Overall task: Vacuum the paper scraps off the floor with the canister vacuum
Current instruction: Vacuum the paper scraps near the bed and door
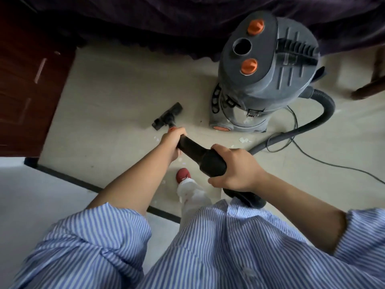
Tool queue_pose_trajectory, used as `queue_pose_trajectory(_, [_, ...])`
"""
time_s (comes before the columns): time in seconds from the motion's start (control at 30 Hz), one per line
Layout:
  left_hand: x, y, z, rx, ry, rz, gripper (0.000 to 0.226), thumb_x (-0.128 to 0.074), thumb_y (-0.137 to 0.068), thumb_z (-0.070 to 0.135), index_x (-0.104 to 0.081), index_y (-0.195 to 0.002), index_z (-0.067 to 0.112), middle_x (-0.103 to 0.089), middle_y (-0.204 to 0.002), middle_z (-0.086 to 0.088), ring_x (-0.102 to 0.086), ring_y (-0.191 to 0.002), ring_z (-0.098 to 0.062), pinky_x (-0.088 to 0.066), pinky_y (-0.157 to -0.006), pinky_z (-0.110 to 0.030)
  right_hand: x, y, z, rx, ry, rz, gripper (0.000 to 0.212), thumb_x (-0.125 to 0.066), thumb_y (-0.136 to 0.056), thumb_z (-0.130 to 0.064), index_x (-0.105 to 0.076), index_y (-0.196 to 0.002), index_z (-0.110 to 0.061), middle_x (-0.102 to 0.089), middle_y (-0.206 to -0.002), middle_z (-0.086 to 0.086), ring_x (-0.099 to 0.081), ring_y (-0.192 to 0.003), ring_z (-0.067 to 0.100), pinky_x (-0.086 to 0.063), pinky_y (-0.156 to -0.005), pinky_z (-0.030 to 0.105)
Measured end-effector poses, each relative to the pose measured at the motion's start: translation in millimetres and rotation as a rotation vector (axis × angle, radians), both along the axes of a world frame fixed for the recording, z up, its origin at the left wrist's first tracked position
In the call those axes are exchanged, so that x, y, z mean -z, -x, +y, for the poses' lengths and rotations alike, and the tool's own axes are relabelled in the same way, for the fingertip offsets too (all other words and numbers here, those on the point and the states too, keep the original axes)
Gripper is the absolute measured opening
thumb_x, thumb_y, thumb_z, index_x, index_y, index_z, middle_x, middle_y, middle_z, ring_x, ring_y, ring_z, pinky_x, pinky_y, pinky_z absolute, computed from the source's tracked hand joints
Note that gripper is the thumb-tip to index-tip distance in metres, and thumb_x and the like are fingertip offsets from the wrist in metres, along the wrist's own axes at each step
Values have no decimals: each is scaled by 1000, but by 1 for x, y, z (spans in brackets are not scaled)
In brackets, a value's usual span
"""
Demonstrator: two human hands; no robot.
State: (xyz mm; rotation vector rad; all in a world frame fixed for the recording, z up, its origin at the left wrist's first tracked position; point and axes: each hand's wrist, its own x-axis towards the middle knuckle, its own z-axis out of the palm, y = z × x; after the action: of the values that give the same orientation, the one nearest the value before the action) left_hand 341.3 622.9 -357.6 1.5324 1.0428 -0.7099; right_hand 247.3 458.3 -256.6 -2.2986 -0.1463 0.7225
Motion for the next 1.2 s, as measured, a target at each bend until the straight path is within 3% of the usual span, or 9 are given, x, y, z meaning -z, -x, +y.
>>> queue_pose_trajectory(0.13, [3, 25, 22, -74, -34, 10, 42, -49, -87, 7, -52, -129, 7, -50, -104, -10, -52, -65, -16, -45, -51, -23, 5, 10, 7, -108, -49, 8, 45, -71, -71, -34, -47, -104, -14, -55, -78, -1, -51, -69, 23, -41, -57, 27])
queue_pose_trajectory(0.4, [17, 64, 63, -161, -67, 23, 49, -47, -89, 9, -46, -138, 11, -50, -109, -11, -54, -70, -18, -46, -50, -23, 21, 22, 35, -227, -69, 51, 43, -69, -73, -34, -47, -103, -14, -54, -79, -1, -50, -71, 23, -37, -61, 25])
queue_pose_trajectory(0.57, [22, 82, 73, -181, 18, 39, 43, -45, -85, 9, -50, -127, 14, -52, -102, -9, -52, -83, -20, -45, -60, -24, 21, 25, 47, -289, -12, 47, 45, -69, -73, -35, -47, -107, -14, -60, -86, 4, -52, -73, 24, -37, -61, 25])
queue_pose_trajectory(0.67, [19, 87, 69, -200, 79, 16, 25, -44, -88, 8, -54, -110, 15, -51, -91, -3, -52, -76, -14, -43, -60, -21, 17, 30, 46, -291, 20, 50, 46, -69, -72, -36, -47, -107, -16, -60, -85, 2, -52, -73, 23, -38, -61, 26])
queue_pose_trajectory(0.77, [15, 92, 60, -201, 119, 32, 12, -49, -79, 15, -55, -88, 18, -49, -97, -7, -51, -84, -17, -43, -67, -24, 10, 32, 40, -301, 48, 55, 45, -70, -71, -36, -47, -103, -17, -56, -81, 0, -53, -72, 24, -42, -61, 28])
queue_pose_trajectory(0.87, [40, 99, 56, -201, 137, 60, 28, -50, -64, 23, -55, -90, 14, -52, -102, -11, -54, -88, -20, -45, -74, -27, 1, 35, 32, -328, 84, 36, 43, -71, -70, -36, -47, -100, -17, -61, -84, 4, -53, -72, 24, -44, -60, 30])
queue_pose_trajectory(0.93, [41, 104, 45, -218, 136, 63, 12, -46, -80, 18, -52, -85, 9, -51, -89, -10, -53, -77, -19, -44, -66, -25, -6, 39, 24, -336, 101, 34, 41, -71, -69, -36, -46, -96, -18, -60, -83, 2, -52, -72, 24, -42, -59, 29])
queue_pose_trajectory(1.0, [29, 112, 29, -280, 160, 61, 16, -40, -91, 14, -49, -81, 5, -48, -84, -8, -48, -71, -17, -40, -61, -23, -11, 45, 11, -355, 109, 39, 40, -71, -69, -36, -41, -92, -22, -56, -80, 0, -51, -72, 23, -39, -58, 28])
queue_pose_trajectory(1.2, [11, 141, -28, -340, 210, 20, 21, -44, -92, 6, -45, -72, 9, -47, -69, -4, -46, -59, -16, -40, -56, -23, -21, 63, -40, -433, 135, 49, 42, -71, -71, -37, -47, -102, -20, -54, -81, -2, -51, -73, 20, -38, -59, 25])
